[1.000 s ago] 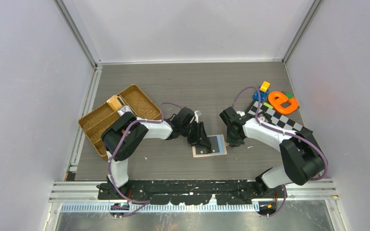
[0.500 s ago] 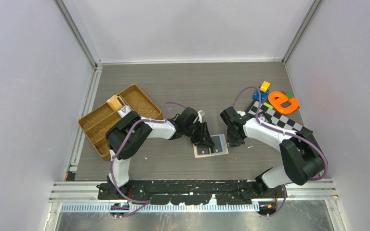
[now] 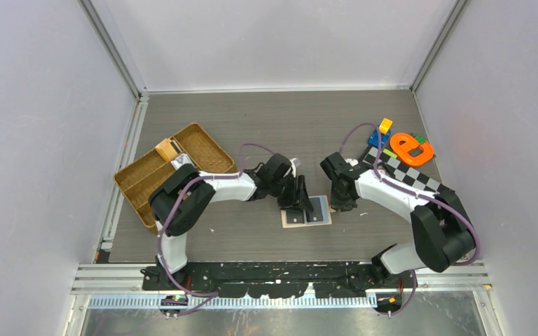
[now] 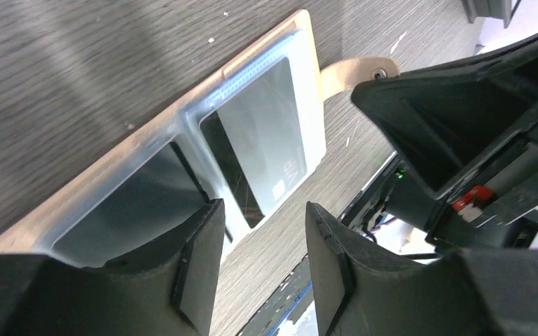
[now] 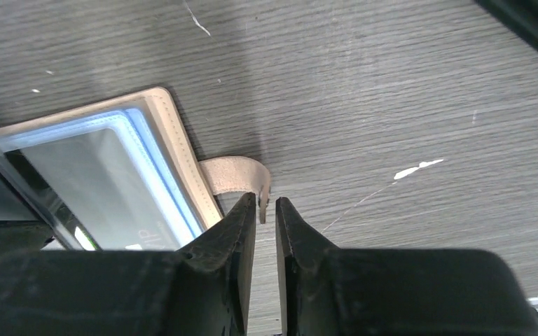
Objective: Put the credit cards into the card holder
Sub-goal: Insert the credit card into the card slot.
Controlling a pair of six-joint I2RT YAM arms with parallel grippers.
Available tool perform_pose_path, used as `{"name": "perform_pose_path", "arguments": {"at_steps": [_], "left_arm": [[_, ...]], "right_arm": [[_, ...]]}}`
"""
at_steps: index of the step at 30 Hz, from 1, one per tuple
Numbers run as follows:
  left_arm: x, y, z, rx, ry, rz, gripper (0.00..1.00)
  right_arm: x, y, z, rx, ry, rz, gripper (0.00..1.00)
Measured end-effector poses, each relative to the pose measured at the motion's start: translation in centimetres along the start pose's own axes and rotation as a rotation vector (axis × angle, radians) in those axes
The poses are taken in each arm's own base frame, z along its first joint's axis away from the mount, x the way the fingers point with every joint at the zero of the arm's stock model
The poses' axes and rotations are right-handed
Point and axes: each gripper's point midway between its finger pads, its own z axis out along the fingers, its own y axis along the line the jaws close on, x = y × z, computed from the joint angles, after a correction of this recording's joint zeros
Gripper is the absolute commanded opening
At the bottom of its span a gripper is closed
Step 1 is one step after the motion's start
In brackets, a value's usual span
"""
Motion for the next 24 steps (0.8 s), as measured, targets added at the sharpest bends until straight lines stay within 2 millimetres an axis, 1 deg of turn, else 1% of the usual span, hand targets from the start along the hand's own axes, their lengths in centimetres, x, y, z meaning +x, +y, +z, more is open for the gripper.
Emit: {"name": "perform_pose_path", "arguments": {"at_steps": [2,5,7,10,13,18,24], "left_arm": [[0.0,0.0,-0.9,-0.028,-0.009,0.021,0.51],[-0.1,-0.2,-2.3,-0.06,-0.025,0.055,0.54],[-0.1,-0.2,-3.2,-0.085,-0.038,0.077,0.54],[-0.1,0.4,-4.1,-0.131,-0.049,0.1,0.54],[0.1,1.6,-4.3,-0.187,-0.047,0.107,0.52],[1.1,4.2,-4.7,-0.279,-0.03,0.104,0.5],[1.3,5.3,-4.9,-0.323,-0.026,0.103,0.49]], "right_arm": [[-0.5,0.0,-0.6,-0.002,-0.015,0.006,0.3],[-1.3,0.2,-1.6,-0.02,-0.052,0.017,0.33],[-1.5,0.5,-2.2,-0.051,-0.065,0.023,0.33],[-1.5,1.8,-2.8,-0.132,-0.068,0.03,0.31],[-0.7,3.3,-2.6,-0.221,-0.037,0.029,0.28],[0.6,4.5,-1.7,-0.274,0.03,0.02,0.26],[0.8,5.1,-1.1,-0.294,0.052,0.017,0.25]]}}
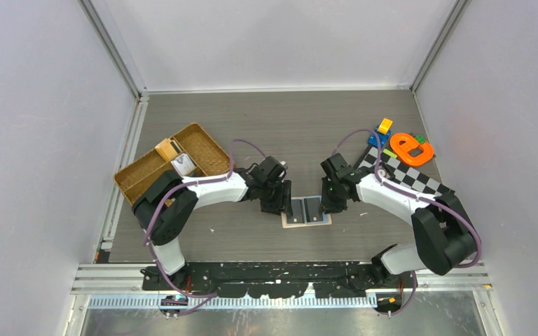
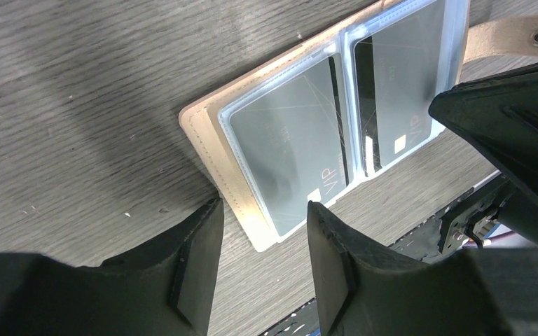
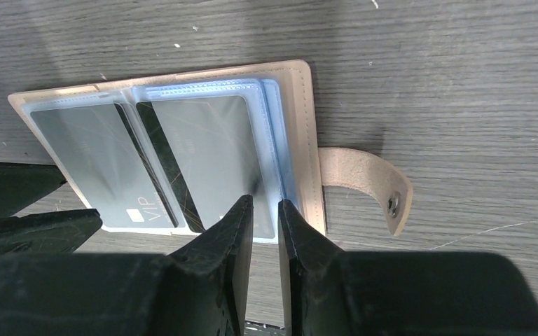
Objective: Put the credit cards into the card holder
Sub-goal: Insert the credit card into the card slot, then turn over the card slot in the card holder.
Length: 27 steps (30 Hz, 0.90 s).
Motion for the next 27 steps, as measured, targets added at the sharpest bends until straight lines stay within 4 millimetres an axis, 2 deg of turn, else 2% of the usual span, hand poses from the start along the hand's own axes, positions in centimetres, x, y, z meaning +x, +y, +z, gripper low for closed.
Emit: {"name": "perform_pose_path", "arguments": {"at_steps": [19,27], "left_arm": [[-0.03,0.19,0.05,-0.004,-0.003,-0.003,0.47],[0.0,0.22,0.11,-0.001,-0.004,-0.004,0.42]], "right_arm": [[0.16,-0.37,0.6,0.02,0.011,-0.004,0.25],[0.2,-0.41,0.66,0.022,0.013,-0.005,0.25]]}}
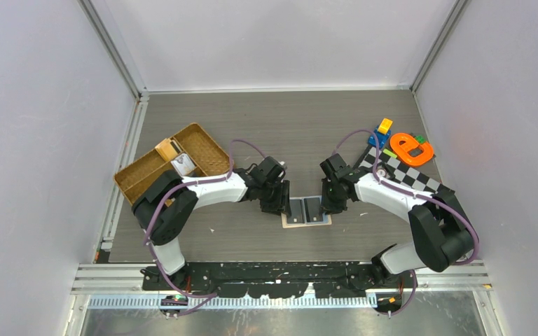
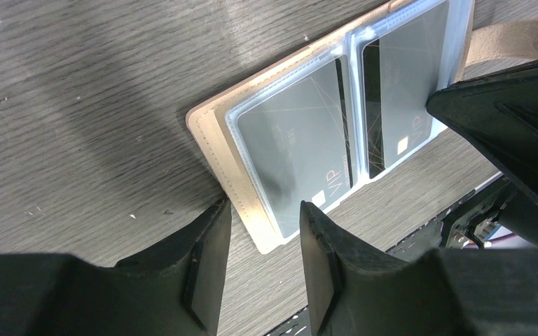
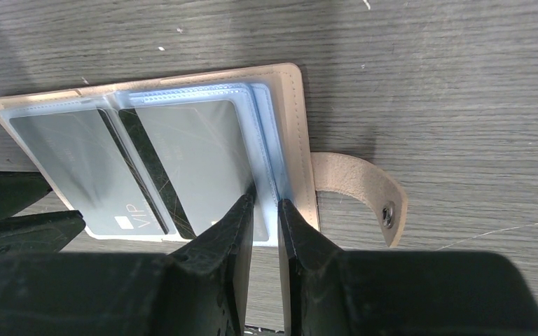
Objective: Put the credit cards into the card holder
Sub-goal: Turn over the card slot in the card holder.
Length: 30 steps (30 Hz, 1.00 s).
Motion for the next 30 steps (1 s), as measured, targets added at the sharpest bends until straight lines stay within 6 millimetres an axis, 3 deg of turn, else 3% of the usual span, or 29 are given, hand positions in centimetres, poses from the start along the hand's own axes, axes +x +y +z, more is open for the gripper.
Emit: {"name": "perform_pose_path", "arguments": {"at_steps": [30], "left_arm": [[0.0,0.11,0.1,0.01,-0.001,-0.009,0.38]], "right_arm": [[0.01,-0.25,0.11,0.017,0.003,-0.038,0.29]]}}
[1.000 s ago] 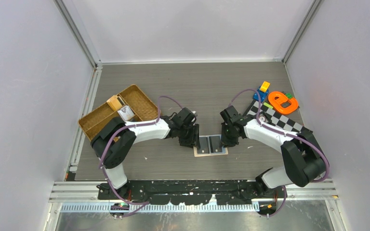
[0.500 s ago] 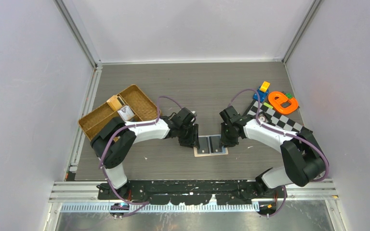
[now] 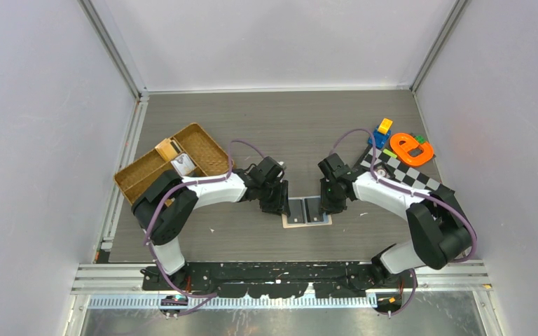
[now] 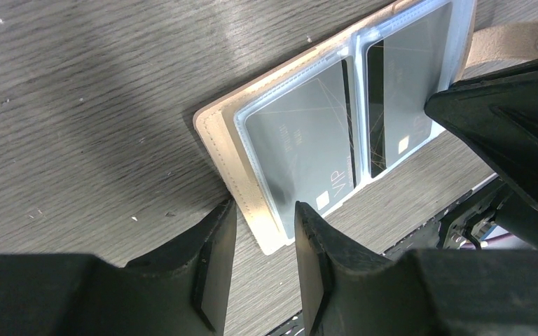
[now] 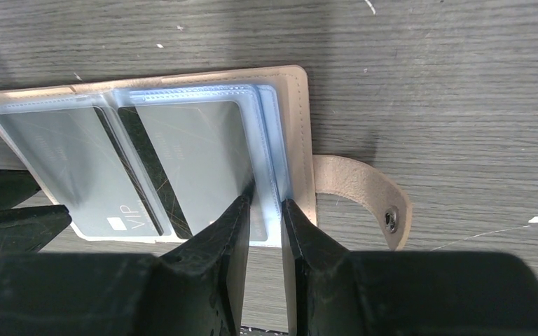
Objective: Put the credit cards into the card holder
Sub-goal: Turn over the card slot in the card holder.
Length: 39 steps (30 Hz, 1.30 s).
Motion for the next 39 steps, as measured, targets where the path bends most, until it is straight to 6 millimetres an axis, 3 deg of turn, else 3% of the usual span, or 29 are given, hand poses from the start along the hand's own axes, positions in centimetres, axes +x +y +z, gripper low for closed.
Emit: {"name": "perform_pose_path", "arguments": {"at_steps": [23,33,39], "left_arm": [[0.1,0.0,0.2,0.02,0.0,-0.023,0.28],[0.3,0.2,0.3,0.016,0.002,-0.022,0.16],[0.3,0.3,0.3,0.014,0.004,-0.024,0.15]], "right_arm": [[1.3,2.0,-0.1,-0.091,0.077,-0.02,0.24],[1.2,3.0,-1.2,-0.147,0.062,-0.004,0.23],[0.9,3.7,-2.0,-0.187,0.045,0.013,0.23]]}}
